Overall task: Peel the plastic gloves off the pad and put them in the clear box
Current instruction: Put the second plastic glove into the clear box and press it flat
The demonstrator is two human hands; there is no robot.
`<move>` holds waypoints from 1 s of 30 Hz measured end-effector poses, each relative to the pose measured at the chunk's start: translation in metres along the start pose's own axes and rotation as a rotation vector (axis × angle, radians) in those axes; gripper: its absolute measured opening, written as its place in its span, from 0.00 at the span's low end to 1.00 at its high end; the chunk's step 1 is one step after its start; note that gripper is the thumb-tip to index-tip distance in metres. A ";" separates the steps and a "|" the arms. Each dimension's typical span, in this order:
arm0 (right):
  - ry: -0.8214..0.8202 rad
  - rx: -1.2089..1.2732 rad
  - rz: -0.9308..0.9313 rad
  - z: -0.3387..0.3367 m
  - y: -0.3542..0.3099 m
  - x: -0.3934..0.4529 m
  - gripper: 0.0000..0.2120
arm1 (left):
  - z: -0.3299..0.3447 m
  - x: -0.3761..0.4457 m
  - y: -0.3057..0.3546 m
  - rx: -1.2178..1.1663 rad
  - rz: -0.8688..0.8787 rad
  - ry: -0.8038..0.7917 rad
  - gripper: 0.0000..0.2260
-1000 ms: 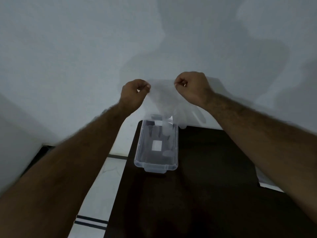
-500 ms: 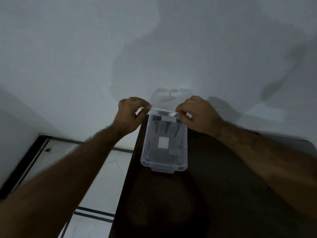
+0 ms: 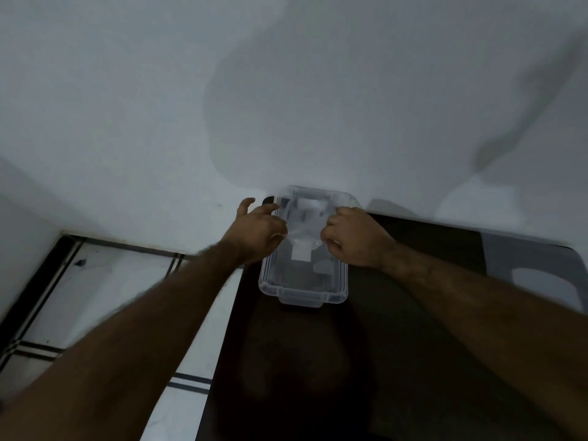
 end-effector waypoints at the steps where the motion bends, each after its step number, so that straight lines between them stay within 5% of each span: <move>1: -0.042 -0.009 -0.003 0.008 -0.004 -0.003 0.15 | 0.006 -0.001 0.002 0.030 0.007 -0.052 0.09; 11: -0.384 -0.133 -0.094 0.069 -0.035 -0.020 0.06 | 0.038 -0.006 0.023 0.232 0.123 -0.402 0.12; 18: -0.750 -0.192 -0.094 0.091 -0.034 -0.021 0.21 | 0.052 -0.009 0.030 0.313 0.210 -0.541 0.14; 24: -0.662 -0.167 -0.125 0.081 -0.035 -0.002 0.15 | 0.059 -0.017 0.037 0.357 0.265 -0.695 0.22; 30: -0.567 -0.160 -0.046 0.097 -0.033 0.001 0.26 | 0.054 -0.007 0.044 0.266 0.273 -0.654 0.21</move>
Point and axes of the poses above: each hand's wrist, its own x-axis towards the middle knuckle, its own z-axis out of the palm, y = z × x, the point moved 9 cm from there along x, towards the middle knuckle, and after that the axes turned 11 degrees about y, right-handed, at the moved point
